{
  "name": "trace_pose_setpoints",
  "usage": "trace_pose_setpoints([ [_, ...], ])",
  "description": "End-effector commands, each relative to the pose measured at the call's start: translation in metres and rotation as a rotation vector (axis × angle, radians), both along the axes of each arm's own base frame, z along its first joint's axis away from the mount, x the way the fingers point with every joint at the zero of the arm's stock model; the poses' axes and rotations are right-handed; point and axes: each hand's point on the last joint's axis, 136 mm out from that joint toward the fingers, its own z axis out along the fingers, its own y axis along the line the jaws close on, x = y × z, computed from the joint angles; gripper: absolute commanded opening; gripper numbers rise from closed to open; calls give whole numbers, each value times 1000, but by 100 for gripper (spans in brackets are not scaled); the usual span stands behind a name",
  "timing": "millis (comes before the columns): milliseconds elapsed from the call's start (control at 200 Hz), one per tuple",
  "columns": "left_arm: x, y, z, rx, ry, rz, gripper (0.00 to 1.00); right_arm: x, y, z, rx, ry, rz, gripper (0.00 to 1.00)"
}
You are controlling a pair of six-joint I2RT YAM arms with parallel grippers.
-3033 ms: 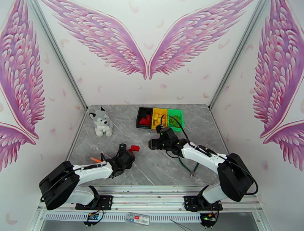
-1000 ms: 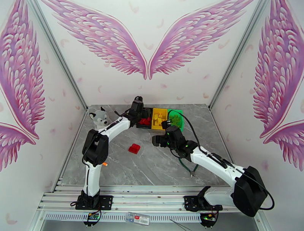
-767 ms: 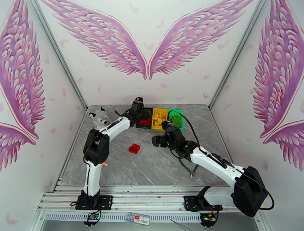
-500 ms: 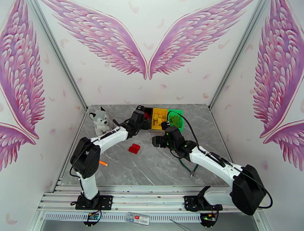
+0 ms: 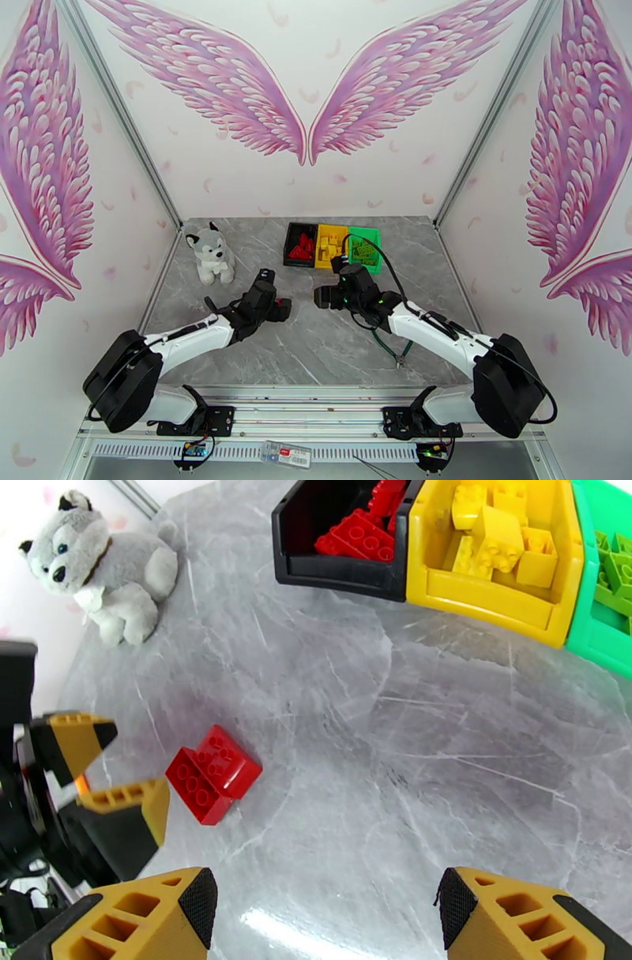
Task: Sort the legos into containers by color
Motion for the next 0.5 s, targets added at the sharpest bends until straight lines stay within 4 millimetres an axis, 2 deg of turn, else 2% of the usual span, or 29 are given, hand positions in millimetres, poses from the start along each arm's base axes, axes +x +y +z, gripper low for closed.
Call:
trace_pose_setpoints([
  [0, -11, -3, 3, -31, -23, -16, 99, 5, 6, 3, 23, -5, 7, 80],
  [200, -21, -4, -23, 6, 14, -49, 99, 5, 9, -1, 26, 8, 14, 80],
  [495, -13, -8, -55, 75, 67, -52, 99, 5, 8, -1, 24, 7, 13, 80],
])
